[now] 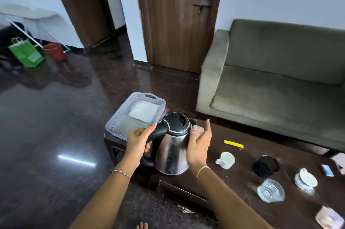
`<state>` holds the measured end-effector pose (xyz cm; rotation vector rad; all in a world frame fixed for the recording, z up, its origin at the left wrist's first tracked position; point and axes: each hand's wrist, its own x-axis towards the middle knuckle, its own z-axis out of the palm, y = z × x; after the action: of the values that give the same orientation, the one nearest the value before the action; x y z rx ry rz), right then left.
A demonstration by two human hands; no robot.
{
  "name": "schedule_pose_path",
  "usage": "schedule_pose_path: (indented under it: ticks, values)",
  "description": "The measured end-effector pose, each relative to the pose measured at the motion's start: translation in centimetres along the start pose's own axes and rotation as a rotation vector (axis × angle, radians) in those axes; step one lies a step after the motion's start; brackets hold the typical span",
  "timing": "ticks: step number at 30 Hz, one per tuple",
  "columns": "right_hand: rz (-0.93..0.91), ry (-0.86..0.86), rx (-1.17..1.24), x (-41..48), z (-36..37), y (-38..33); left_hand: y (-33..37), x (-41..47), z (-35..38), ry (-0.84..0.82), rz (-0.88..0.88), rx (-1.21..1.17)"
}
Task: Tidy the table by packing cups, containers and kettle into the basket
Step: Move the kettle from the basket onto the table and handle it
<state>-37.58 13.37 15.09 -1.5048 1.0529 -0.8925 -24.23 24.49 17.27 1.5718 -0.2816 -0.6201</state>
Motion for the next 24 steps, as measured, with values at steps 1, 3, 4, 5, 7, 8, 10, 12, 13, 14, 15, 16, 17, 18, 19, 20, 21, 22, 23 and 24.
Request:
schedule_pose_path:
  ticks: [1,3,4,5,7,8,10,12,13,14,15,16,17,18,19,20,21,22,23,24]
  values:
    - [0.117,-0.001,0.112,0.8,2.1,-0.5,0.3,1.2,-1.7,-0.004,0.003,0.004]
    - [0.271,-0.069,0.279,2.2,5.9,-1.1,0.7,3.8,-5.0,-0.02,0.0,0.023]
    - [0.311,-0.101,0.308,2.7,7.7,-1.3,1.0,5.1,-6.5,-0.029,-0.002,0.041]
    - [0.333,-0.11,0.313,2.9,9.1,-1.3,1.2,6.2,-7.6,-0.037,-0.004,0.057]
    - [0.364,-0.096,0.305,3.2,12.7,-1.6,1.7,8.8,-10.2,-0.027,-0.013,0.068]
    - [0.372,-0.078,0.284,3.4,14.3,-1.7,1.8,9.9,-11.3,-0.021,-0.018,0.071]
    - [0.364,-0.054,0.226,3.9,16.9,-1.9,2.3,11.8,-13.0,-0.018,-0.015,0.079]
    - [0.359,-0.054,0.155,4.7,19.0,-2.2,2.8,13.9,-14.4,-0.024,-0.008,0.082]
    - [0.358,-0.052,0.113,5.1,19.8,-2.3,3.1,15.0,-14.9,-0.025,-0.004,0.082]
    - [0.353,-0.044,0.071,5.7,20.6,-2.4,3.3,16.0,-15.4,-0.021,-0.002,0.074]
    - [0.348,-0.032,0.029,6.2,21.2,-2.5,3.5,16.9,-15.6,-0.011,-0.001,0.063]
    - [0.347,-0.016,-0.013,6.7,21.8,-2.5,3.6,17.9,-15.9,0.005,-0.001,0.062]
    - [0.346,-0.001,-0.053,7.3,22.4,-2.4,3.6,18.9,-16.0,0.026,0.0,0.073]
    - [0.344,0.006,-0.09,7.9,23.1,-2.3,3.6,19.9,-16.2,0.048,-0.005,0.088]
    - [0.34,0.007,-0.124,8.4,23.7,-2.1,3.5,21.0,-16.3,0.068,-0.018,0.1]
    - [0.336,0.007,-0.152,8.9,24.2,-1.9,3.5,21.9,-16.4,0.086,-0.038,0.113]
    - [0.333,0.008,-0.18,9.4,24.7,-1.6,3.2,23.0,-16.4,0.101,-0.063,0.125]
    - [0.332,0.011,-0.201,9.8,25.1,-1.3,2.9,24.0,-16.5,0.112,-0.085,0.138]
    - [0.331,0.018,-0.216,10.2,25.5,-1.0,2.6,25.0,-16.5,0.119,-0.1,0.149]
    - [0.335,0.023,-0.226,10.5,25.9,-0.6,2.2,26.0,-16.5,0.125,-0.113,0.157]
